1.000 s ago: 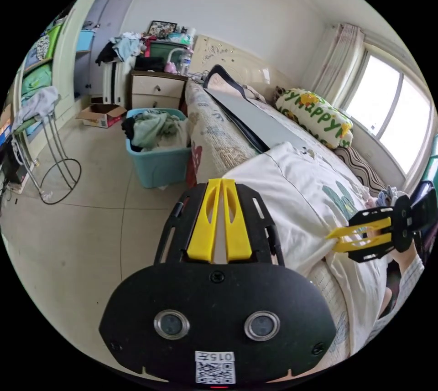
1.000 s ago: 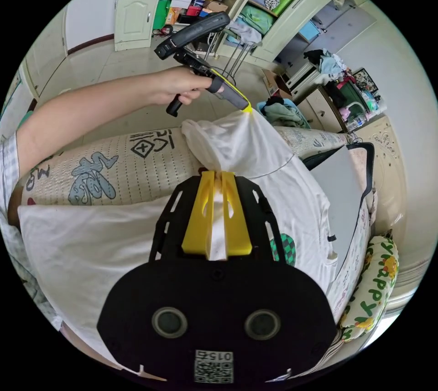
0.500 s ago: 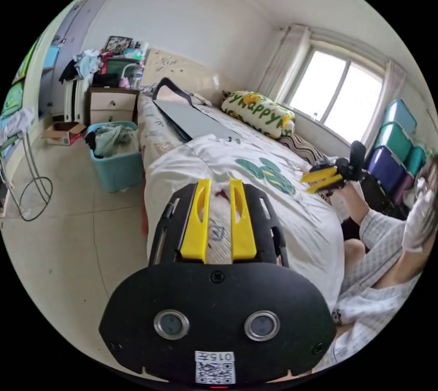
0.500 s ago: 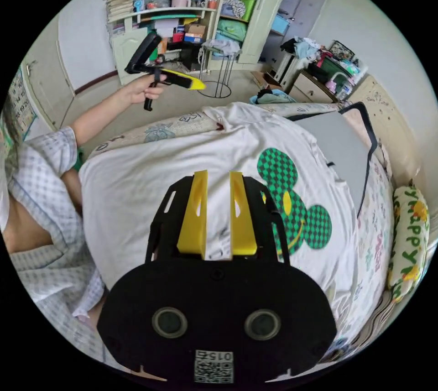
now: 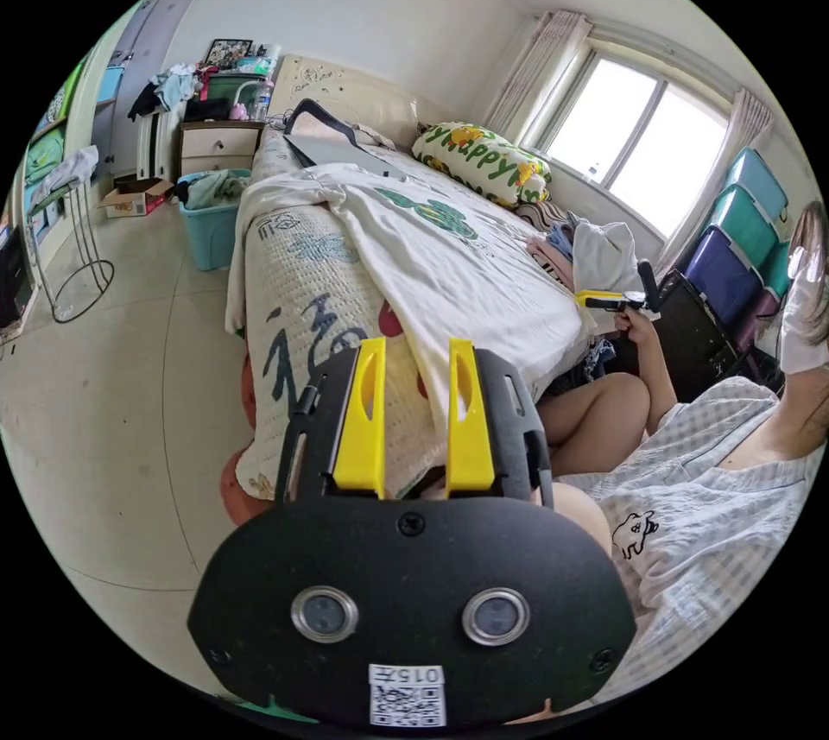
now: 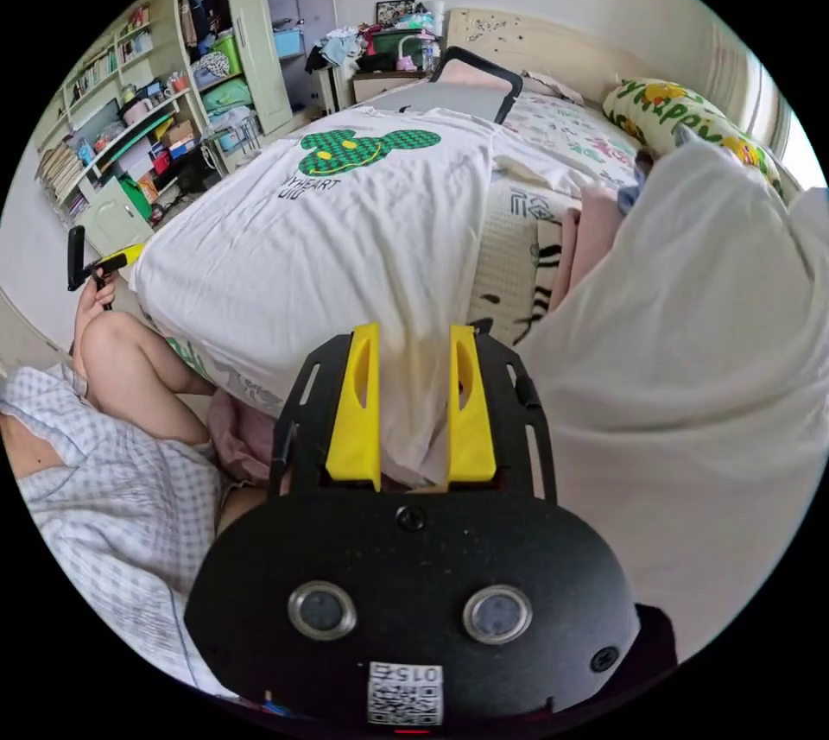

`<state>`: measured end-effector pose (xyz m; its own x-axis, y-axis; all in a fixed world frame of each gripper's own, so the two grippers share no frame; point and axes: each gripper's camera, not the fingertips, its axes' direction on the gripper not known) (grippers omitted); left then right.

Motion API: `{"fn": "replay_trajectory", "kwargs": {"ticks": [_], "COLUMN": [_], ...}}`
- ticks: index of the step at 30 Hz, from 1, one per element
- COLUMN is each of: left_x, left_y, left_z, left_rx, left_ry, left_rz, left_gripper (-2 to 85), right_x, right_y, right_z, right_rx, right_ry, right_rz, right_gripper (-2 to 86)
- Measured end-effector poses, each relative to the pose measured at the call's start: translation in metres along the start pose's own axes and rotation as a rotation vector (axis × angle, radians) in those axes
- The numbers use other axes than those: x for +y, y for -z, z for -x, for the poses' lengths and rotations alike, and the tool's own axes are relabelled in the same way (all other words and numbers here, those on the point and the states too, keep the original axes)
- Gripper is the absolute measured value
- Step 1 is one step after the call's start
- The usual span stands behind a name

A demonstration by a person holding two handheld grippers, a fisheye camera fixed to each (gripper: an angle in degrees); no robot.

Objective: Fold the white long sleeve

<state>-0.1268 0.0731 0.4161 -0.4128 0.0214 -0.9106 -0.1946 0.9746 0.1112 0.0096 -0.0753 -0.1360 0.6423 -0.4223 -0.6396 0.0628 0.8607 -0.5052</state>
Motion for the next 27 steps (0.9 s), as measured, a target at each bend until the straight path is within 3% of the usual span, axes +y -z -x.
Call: {"fn": "replay_trajectory", "kwargs": {"ticks": [4,10,24,27], "left_x": [0.012,0.017,0.024,0.016], "left_y": [0.001,0.008,0.018,0.042], "left_z": [-0.005,-0.013,-0.007,0.012], "left_rx": [-0.018,-0.059,-0.056,0.014], "left_ry": [0.008,-0.019,-0.015,0.053], "left_rz": [-0.010,0.014,0.045,-0.077], "left_gripper": [6.5,0.0,2.3,5.8], "right_x": [0.030,0.054,0.077,0.080], "right_y": [0.008,0.022,0.043,0.064], "right_z": [-0.045,-0.073,-0.105,-0.119], "right_rx": [-0.182,-0.167,-0.051,0.010], "right_ry": [-0.076,-0.055,0.016,-0.035], "right_rz": [-0.014,-0.013,0.073,-0.033], "right_gripper": [8.8,-0.4,0.0,4.6]}}
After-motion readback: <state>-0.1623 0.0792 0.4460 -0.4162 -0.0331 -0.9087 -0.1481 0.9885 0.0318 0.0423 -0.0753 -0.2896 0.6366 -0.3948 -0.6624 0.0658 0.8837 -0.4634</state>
